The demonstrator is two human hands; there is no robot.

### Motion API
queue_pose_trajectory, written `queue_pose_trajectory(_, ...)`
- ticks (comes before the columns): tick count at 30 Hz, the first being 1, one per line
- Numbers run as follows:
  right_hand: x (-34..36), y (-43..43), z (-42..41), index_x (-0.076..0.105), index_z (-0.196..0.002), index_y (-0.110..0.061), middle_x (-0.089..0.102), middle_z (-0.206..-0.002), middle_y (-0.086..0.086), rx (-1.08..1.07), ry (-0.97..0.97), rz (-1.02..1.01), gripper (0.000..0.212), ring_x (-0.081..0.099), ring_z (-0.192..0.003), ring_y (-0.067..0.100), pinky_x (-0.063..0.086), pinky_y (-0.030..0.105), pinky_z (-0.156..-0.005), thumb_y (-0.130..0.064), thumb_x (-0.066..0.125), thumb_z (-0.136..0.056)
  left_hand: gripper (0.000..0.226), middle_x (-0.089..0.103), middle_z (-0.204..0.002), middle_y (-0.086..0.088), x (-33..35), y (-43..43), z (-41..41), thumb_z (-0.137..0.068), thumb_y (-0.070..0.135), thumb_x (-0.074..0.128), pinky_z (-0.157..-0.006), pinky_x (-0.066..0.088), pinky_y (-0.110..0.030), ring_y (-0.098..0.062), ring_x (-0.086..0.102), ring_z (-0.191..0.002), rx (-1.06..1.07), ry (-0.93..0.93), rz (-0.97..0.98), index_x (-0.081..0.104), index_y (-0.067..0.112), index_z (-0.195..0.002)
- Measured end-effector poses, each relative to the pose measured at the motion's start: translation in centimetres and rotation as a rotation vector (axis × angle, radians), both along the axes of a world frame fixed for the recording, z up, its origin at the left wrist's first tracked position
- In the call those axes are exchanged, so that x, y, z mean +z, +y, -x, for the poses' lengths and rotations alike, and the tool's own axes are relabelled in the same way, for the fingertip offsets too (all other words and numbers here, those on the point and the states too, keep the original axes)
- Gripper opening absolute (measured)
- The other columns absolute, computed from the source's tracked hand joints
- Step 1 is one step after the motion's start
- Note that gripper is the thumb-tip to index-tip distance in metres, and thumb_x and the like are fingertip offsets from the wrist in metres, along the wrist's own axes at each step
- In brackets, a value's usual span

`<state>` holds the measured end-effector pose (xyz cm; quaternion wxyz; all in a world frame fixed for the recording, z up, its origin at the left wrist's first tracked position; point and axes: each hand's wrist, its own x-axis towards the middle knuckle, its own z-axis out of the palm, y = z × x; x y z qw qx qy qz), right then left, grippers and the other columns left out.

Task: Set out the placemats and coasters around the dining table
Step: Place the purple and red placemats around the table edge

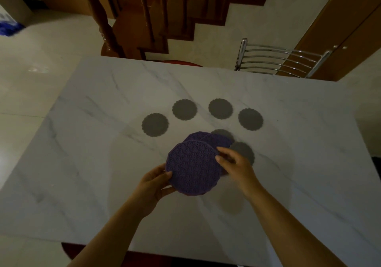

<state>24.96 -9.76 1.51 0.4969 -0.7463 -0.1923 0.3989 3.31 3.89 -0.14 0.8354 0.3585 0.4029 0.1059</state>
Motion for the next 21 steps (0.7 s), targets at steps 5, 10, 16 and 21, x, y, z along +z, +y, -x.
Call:
queue_pose_trajectory(5,-3.1,-1.1,-6.6,0.052,-0.128,-0.013,0.056,-0.13,0.01,0.053,-0.597,0.516,0.046,0.051,-0.119,0.03,0.042,0.033,-0.097,-0.022,0.061,-0.084,0.037,0.073,-0.106,-0.01,-0.8,0.4,0.6,-0.079,0.01,0.06,-0.071,0.06,-0.034,-0.025,0.071,-0.093,0.059,-0.004,0.01,0.064,0.011,-0.116)
queue_pose_trajectory(10,-5.1,-1.0,-8.9,0.005,-0.149,-0.021,0.017,-0.156,0.005,0.356,-0.586,0.789,0.093,0.013,-0.142,0.03,0.024,0.043,-0.113,-0.041,0.065,-0.079,0.04,0.073,-0.111,-0.009,-1.7,0.0,0.7,-0.08,0.011,0.06,-0.072,0.059,-0.032,-0.025,0.071,-0.097,0.089,-0.006,0.029,0.062,0.013,-0.12)
queue_pose_trajectory(16,-4.9,-0.7,-9.4,0.032,-0.141,-0.016,0.04,-0.139,0.013,0.394,-0.728,0.762,0.074,0.036,-0.126,0.034,0.038,0.041,-0.1,-0.033,0.068,-0.079,0.04,0.071,-0.113,-0.011,-2.0,0.4,0.0,-0.081,0.01,0.059,-0.075,0.059,-0.035,-0.025,0.07,-0.098,0.079,-0.002,0.036,0.061,0.011,-0.122)
queue_pose_trajectory(21,-3.8,-2.6,-11.8,0.062,-0.102,-0.006,0.065,-0.109,0.016,-0.001,-0.545,0.48,0.016,0.06,-0.099,0.033,0.042,0.03,-0.077,-0.008,0.054,-0.088,0.04,0.07,-0.114,-0.011,-1.8,0.8,-0.1,-0.081,0.01,0.059,-0.075,0.059,-0.035,-0.025,0.07,-0.098,0.083,-0.002,0.029,0.062,0.011,-0.121)
